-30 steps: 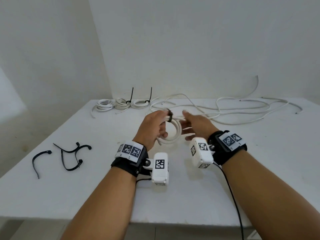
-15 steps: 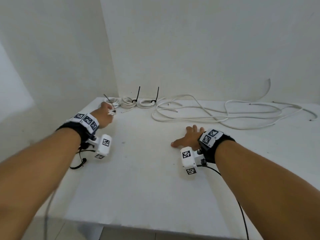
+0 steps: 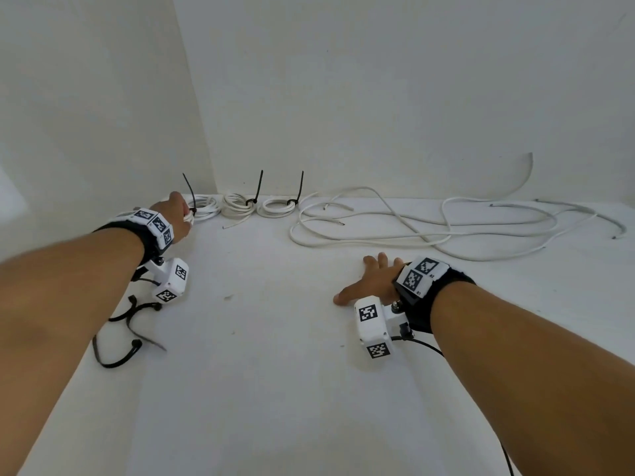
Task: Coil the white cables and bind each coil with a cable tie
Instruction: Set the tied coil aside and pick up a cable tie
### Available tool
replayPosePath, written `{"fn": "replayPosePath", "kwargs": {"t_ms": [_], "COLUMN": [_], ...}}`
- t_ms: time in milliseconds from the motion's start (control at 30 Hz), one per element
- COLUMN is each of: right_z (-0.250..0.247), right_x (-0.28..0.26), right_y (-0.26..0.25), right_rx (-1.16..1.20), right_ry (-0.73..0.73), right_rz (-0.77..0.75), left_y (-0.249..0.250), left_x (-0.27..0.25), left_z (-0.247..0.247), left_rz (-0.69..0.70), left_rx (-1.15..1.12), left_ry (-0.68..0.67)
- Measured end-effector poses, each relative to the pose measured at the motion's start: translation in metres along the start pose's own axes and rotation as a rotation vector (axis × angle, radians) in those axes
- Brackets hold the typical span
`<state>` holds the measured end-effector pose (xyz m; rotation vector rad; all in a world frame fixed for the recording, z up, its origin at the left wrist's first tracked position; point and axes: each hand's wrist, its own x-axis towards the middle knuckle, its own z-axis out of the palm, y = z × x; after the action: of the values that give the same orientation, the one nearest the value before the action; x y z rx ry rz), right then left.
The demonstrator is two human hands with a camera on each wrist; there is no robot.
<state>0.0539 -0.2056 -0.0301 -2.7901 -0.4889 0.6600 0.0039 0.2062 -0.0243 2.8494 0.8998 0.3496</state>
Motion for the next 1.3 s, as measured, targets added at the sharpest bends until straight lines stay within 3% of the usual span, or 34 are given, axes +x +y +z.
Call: {"fn": "replayPosePath", "kwargs": {"t_ms": [133, 467, 600, 700, 800, 900, 1100, 1300], "right_z": [-0.002, -0.005, -0.002, -0.001, 0.000, 0.002, 0.004, 0.006], "right_x": [-0.001, -0.003, -0.002, 0.000, 0.003, 0.003, 0.009, 0.016], "right_y": [-0.002, -0.001, 0.000, 0.000, 0.000, 0.002, 0.004, 0.005], "right_rx": [-0.007, 0.001, 0.012, 0.007, -0.006, -0.021, -0.038, -0.021], "right_ry": [-0.001, -0.006, -0.002, 0.004, -0.007, -0.007, -0.006, -0.008], "right_rz": [0.000, -0.007, -0.002, 0.004, 0.009, 0.011, 0.018, 0.025], "left_y": [-0.006, 0.000, 0.013, 0.041, 0.089, 0.137, 0.205, 0.223], "left_x": [0.007, -0.003, -0.011, -0.021, -0.036, -0.043, -0.042, -0.031], "left_z": [0.007, -0.015, -0.028, -0.035, -0.032, -0.019, 0.002, 0.019], "left_rz": [0.014, 0.058, 0.076, 0.180, 0.366, 0.455, 0.528, 0.545], "left_rx": [0.027, 0.105, 0.088, -0.031, -0.039, -0.055, -0.041, 0.176], "left_ry": [-0.108, -0.159, -0.009, 0.029, -0.093, -0.205, -0.214, -0.308]}}
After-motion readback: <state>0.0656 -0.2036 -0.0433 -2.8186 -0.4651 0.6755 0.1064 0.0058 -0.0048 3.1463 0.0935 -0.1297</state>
